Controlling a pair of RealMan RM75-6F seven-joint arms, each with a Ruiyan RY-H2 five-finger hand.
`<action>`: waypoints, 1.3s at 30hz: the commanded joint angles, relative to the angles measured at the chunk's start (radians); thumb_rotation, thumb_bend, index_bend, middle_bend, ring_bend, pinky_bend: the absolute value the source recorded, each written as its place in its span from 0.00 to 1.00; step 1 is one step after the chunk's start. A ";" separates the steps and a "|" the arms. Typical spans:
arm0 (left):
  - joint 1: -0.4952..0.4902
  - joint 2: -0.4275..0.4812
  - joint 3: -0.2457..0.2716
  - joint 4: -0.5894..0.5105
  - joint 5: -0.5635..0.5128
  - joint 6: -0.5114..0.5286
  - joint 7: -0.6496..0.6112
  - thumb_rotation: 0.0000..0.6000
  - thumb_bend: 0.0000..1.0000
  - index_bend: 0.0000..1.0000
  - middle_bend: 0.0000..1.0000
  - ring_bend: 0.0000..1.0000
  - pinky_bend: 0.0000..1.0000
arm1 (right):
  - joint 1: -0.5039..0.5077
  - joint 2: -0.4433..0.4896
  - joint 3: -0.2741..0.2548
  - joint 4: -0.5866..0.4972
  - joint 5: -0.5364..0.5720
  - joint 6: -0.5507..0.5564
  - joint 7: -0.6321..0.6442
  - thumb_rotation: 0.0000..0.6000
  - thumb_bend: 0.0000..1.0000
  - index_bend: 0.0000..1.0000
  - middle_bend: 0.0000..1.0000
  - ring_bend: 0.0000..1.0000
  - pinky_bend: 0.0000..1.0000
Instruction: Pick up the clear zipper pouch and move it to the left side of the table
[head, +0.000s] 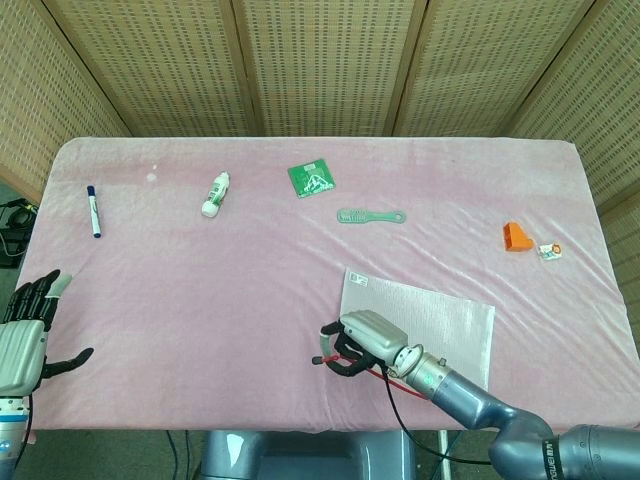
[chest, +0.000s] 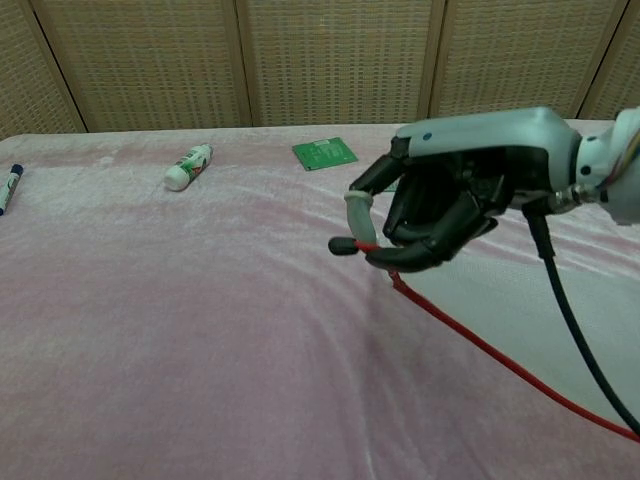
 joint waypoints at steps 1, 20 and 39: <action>0.000 0.001 -0.001 0.001 -0.001 0.000 -0.001 1.00 0.00 0.00 0.00 0.00 0.00 | 0.056 0.059 0.076 -0.054 0.084 -0.047 0.047 1.00 0.96 0.77 1.00 0.97 1.00; -0.039 -0.032 -0.010 0.064 0.018 -0.043 -0.034 1.00 0.00 0.00 0.02 0.00 0.01 | 0.172 0.121 0.114 -0.045 0.312 -0.157 0.113 1.00 0.96 0.77 1.00 0.97 1.00; -0.408 -0.364 -0.039 0.386 0.244 -0.319 -0.556 1.00 0.00 0.23 0.98 0.87 1.00 | 0.073 0.099 0.133 0.004 0.178 -0.184 0.249 1.00 0.97 0.77 1.00 0.97 1.00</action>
